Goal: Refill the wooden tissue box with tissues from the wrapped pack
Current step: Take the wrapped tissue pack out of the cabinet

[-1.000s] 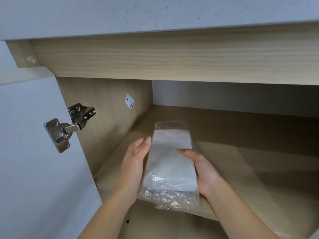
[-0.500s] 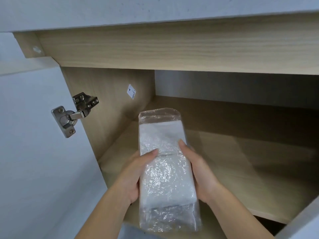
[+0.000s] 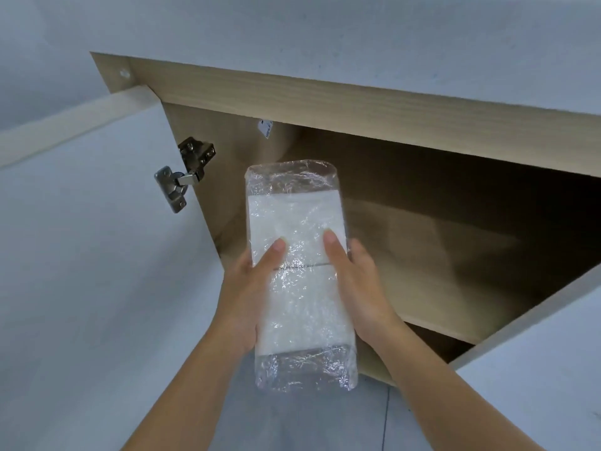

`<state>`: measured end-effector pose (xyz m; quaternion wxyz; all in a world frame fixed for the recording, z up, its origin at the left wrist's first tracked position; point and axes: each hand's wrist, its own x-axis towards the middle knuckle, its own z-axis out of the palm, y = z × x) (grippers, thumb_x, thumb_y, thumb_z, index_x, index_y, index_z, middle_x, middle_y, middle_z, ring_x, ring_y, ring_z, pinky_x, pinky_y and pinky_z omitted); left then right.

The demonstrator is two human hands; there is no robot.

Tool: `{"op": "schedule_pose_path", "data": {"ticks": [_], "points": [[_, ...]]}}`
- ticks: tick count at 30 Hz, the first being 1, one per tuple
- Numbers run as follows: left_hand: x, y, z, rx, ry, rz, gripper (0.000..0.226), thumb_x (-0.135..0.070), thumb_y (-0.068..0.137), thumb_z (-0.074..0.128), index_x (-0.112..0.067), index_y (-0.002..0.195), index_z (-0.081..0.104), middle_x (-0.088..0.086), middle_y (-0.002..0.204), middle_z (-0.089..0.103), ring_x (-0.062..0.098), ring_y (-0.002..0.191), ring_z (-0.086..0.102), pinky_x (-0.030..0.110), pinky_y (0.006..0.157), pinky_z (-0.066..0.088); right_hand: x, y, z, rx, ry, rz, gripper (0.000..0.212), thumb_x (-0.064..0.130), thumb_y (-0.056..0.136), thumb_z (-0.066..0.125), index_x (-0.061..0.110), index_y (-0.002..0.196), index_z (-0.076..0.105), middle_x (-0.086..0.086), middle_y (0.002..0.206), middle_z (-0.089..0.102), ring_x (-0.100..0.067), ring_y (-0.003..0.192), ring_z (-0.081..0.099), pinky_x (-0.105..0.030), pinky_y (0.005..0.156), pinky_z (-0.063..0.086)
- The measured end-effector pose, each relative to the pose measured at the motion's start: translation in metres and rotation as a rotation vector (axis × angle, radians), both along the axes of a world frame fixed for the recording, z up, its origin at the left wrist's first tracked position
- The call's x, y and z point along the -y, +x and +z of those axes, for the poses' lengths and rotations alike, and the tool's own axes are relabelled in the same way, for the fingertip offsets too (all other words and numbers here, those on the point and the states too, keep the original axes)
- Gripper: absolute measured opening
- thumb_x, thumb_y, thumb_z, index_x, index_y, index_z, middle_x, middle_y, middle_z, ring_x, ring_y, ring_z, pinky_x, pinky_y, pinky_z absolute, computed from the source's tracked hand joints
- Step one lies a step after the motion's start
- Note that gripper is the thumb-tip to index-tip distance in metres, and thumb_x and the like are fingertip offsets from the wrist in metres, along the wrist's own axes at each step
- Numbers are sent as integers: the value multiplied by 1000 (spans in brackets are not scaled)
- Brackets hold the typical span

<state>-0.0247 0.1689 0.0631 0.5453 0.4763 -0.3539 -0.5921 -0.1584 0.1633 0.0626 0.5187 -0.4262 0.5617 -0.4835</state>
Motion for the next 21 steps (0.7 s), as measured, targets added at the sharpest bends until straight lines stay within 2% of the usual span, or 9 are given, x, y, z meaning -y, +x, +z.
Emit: {"op": "schedule_pose_path", "data": {"ticks": [4, 7, 12, 14, 15, 16, 18, 20, 21], "points": [[-23, 8, 24, 11, 25, 49, 30, -41, 72, 69, -24, 96, 68, -13, 82, 75, 3, 72, 71, 14, 49, 51, -20, 8, 29, -35, 54, 26, 75, 72, 71, 51, 4, 104, 49, -26, 119, 54, -40, 108, 56, -55, 94, 46], [-42, 14, 46, 24, 50, 71, 32, -45, 68, 70, -25, 93, 70, -7, 85, 76, 10, 76, 72, 19, 51, 53, -38, 13, 51, -38, 84, 47, 63, 68, 77, 51, 11, 103, 51, -21, 117, 57, -34, 107, 58, -52, 95, 46], [-79, 24, 88, 41, 128, 126, 26, -50, 64, 71, -32, 83, 72, -6, 84, 76, 14, 76, 73, 24, 53, 55, -68, 24, 97, -71, 104, 82, 69, 63, 81, 50, 0, 106, 45, -31, 118, 51, -45, 107, 53, -59, 90, 46], [-95, 27, 107, 56, 150, 157, 22, -51, 63, 71, -35, 78, 71, -7, 79, 75, 13, 73, 72, 25, 53, 55, -81, 28, 116, -113, 109, 117, 70, 67, 79, 48, 1, 104, 46, -29, 109, 55, -42, 99, 57, -55, 91, 47], [-102, 28, 115, 62, 154, 169, 20, -51, 63, 71, -35, 76, 71, -8, 76, 75, 12, 71, 72, 24, 51, 54, -88, 29, 124, -141, 106, 128, 72, 69, 77, 46, 1, 101, 46, -25, 96, 56, -36, 87, 59, -51, 88, 49], [-109, 29, 126, 65, 156, 183, 19, -50, 64, 71, -35, 75, 71, -8, 74, 74, 11, 69, 72, 23, 50, 53, -93, 30, 134, -161, 94, 132, 74, 71, 74, 45, 1, 96, 46, -16, 83, 51, -26, 76, 54, -47, 82, 48], [-121, 30, 148, 71, 156, 216, 20, -49, 64, 71, -32, 75, 71, -6, 74, 75, 14, 69, 72, 23, 50, 53, -102, 32, 156, -165, 90, 137, 72, 71, 72, 46, 1, 89, 44, -5, 78, 42, -16, 71, 44, -44, 75, 45], [-131, 31, 171, 76, 132, 266, 22, -47, 62, 72, -30, 76, 72, -4, 75, 75, 15, 68, 72, 24, 50, 53, -109, 33, 176, -123, 105, 163, 72, 67, 77, 50, -2, 97, 46, -18, 84, 50, -22, 76, 51, -52, 85, 49], [-135, 31, 179, 82, 109, 289, 22, -45, 62, 72, -30, 77, 72, -4, 76, 75, 14, 67, 72, 23, 50, 53, -111, 33, 184, -111, 100, 179, 71, 66, 78, 51, -1, 101, 47, -25, 94, 54, -28, 82, 57, -55, 88, 48]]}}
